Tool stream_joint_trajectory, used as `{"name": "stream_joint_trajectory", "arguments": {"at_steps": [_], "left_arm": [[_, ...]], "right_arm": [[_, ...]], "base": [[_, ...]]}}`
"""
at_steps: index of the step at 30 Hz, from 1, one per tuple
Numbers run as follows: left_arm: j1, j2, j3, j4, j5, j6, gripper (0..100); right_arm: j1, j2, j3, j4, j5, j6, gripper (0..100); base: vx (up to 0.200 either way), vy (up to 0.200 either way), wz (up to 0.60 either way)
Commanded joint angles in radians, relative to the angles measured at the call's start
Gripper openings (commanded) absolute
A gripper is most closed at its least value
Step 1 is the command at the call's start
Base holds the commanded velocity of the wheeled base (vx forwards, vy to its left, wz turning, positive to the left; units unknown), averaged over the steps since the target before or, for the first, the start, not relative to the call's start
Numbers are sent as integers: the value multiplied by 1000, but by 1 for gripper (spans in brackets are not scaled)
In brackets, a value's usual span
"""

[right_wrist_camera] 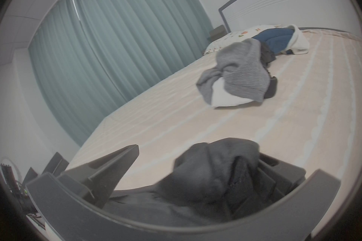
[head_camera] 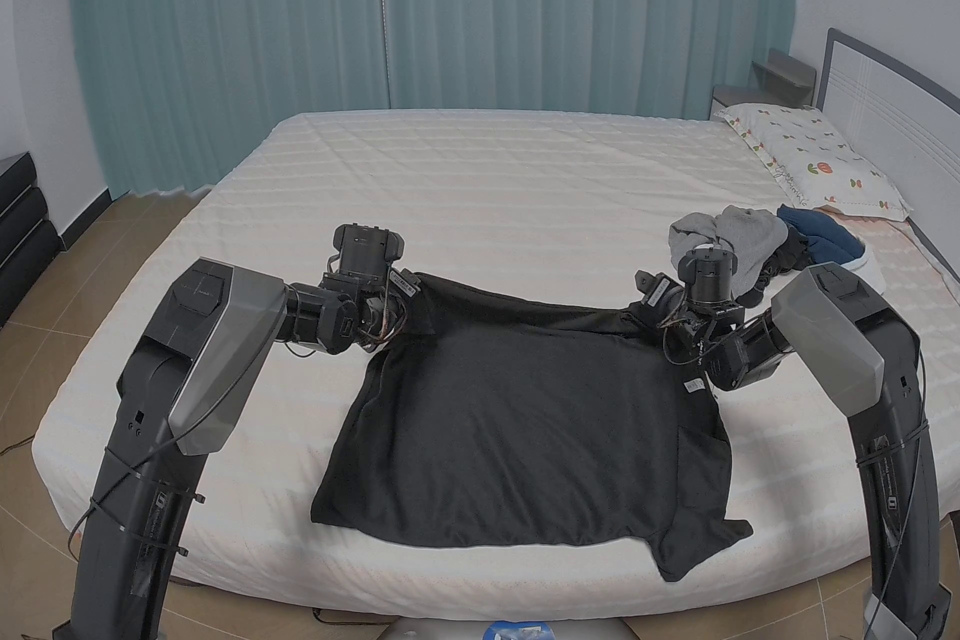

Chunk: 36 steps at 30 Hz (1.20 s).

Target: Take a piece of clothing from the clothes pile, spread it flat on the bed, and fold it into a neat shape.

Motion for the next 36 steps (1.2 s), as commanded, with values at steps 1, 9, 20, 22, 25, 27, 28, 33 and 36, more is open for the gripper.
{"name": "stream_joint_trajectory", "arguments": {"at_steps": [1, 9, 20, 22, 25, 27, 28, 33, 36], "left_arm": [[18, 32, -15, 10, 86, 4, 100], [44, -26, -5, 195, 106, 26, 100], [53, -267, 262, 307, -208, 90, 100], [59, -292, 309, 284, -221, 102, 100], [78, -327, 397, 189, -218, 104, 100], [86, -351, 487, 85, -227, 102, 100], [90, -368, 536, 34, -227, 102, 100], [90, -451, 740, -108, -253, 99, 100], [90, -525, 854, -134, -276, 90, 100]], "right_arm": [[-66, 26, 7, -5, -23, -5, 100], [-140, -111, 171, -8, 40, -18, 100], [-134, -298, 593, -135, 230, 16, 100], [-130, -330, 646, -140, 250, 21, 100], [-123, -390, 734, -158, 271, 64, 100], [-114, -430, 817, -221, 299, 91, 100], [-112, -444, 858, -261, 314, 96, 100], [-106, -477, 1024, -390, 366, 90, 100], [-84, -500, 1114, -401, 377, 94, 100]], "base": [[0, 0, 0], [0, 0, 0], [0, 0, 0], [0, 0, 0], [0, 0, 0], [0, 0, 0], [0, 0, 0], [0, 0, 0], [0, 0, 0]]}}
